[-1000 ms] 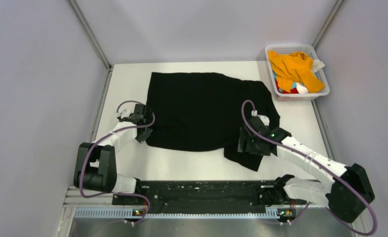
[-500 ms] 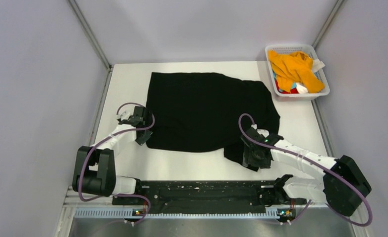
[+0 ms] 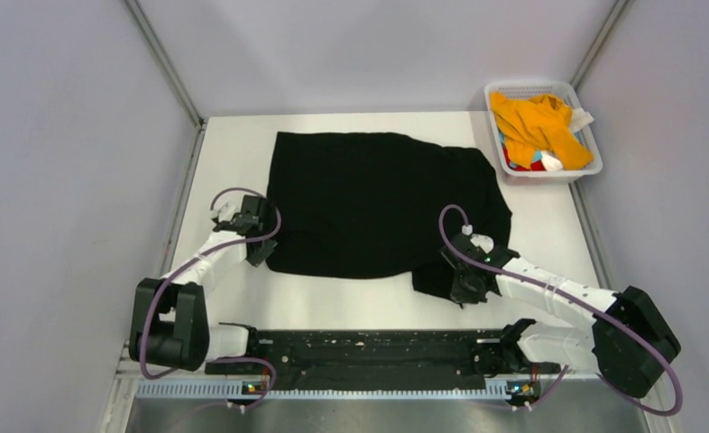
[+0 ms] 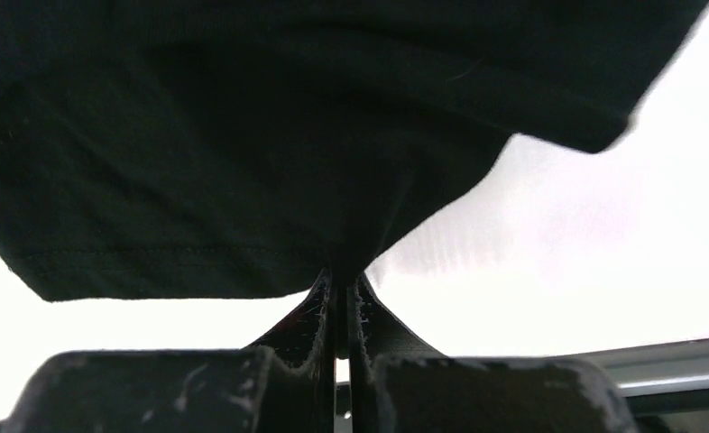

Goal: Fold and stack the t-shirts
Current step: Flatten out the tshirt

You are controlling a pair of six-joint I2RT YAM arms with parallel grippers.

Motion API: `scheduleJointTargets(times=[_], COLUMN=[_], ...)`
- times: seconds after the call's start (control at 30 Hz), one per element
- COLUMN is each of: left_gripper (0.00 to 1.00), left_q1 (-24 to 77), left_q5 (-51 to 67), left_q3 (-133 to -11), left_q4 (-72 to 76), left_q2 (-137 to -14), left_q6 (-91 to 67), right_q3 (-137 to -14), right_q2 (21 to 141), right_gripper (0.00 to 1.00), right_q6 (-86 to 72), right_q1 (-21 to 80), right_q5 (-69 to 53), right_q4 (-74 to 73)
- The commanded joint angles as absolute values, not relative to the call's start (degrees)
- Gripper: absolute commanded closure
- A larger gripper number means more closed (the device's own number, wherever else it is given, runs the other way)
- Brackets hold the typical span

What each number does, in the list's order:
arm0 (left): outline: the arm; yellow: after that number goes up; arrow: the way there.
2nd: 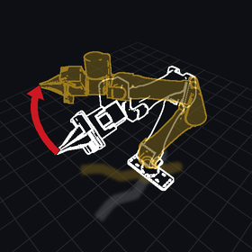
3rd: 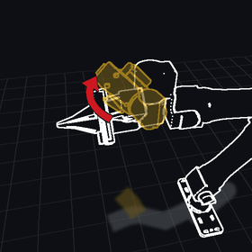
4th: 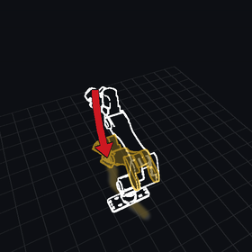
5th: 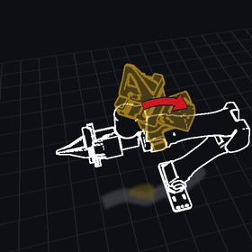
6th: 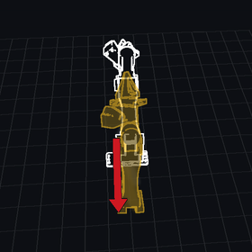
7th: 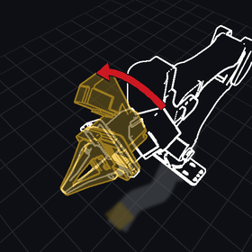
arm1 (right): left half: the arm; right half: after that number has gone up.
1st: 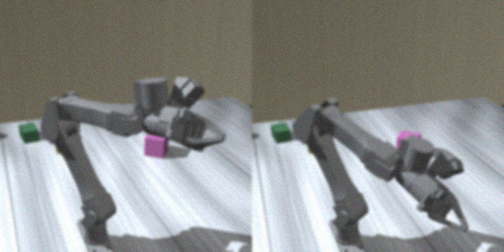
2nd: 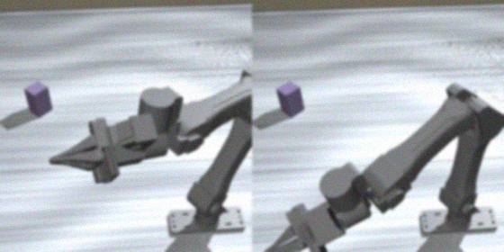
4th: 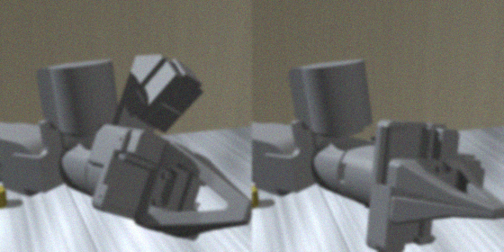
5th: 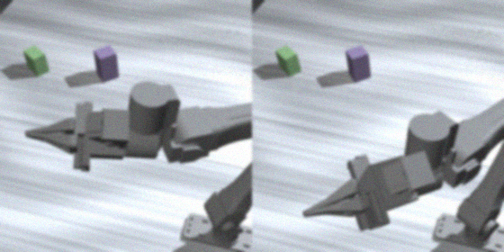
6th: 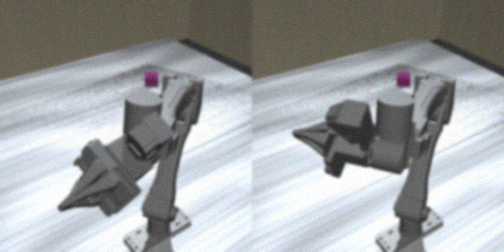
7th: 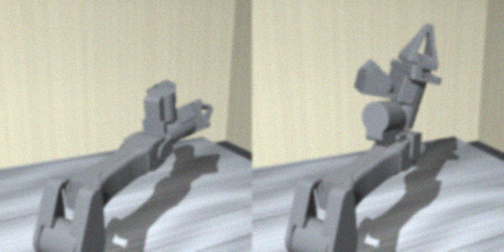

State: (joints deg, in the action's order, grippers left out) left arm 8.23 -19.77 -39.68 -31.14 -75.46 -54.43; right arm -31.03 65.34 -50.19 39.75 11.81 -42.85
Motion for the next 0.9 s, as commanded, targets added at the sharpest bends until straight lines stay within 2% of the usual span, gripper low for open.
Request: scheduleJointTargets(times=[0.0, 0.27, 0.47, 0.7, 0.87], left_gripper=[1.00, 1.00, 1.00, 1.00, 1.00], left_q1=[7.89, 7.91, 7.91, 7.91, 7.91], left_q5=[-21.15, -21.61, -22.23, -20.34, -17.18], left_q3=[-41.45, -48.63, -55.37, -69.19, -77.82], left_q4=[-34.39, -36.63, -32.56, -32.53, -31.22], left_q2=[-70.92, -54.44, -42.40, -35.82, -31.74], left_q6=[-53.57, -50.44, -47.19, -44.54, -42.32], right_q3=[-34.30, -52.12, -64.92, -81.92, -94.98], right_q2=[61.86, 55.16, 49.80, 46.40, 45.90], right_gripper=[1.00, 1.00, 1.00, 1.00, 1.00], right_q6=[-49.72, -40.50, -31.12, -20.80, -18.76], right_q1=[40.40, 37.71, 37.71, 37.75, 37.69], right_q5=[20.93, 34.47, 41.16, 36.04, 26.78], right_q4=[-41.48, -39.58, -35.77, -32.38, -34.40])
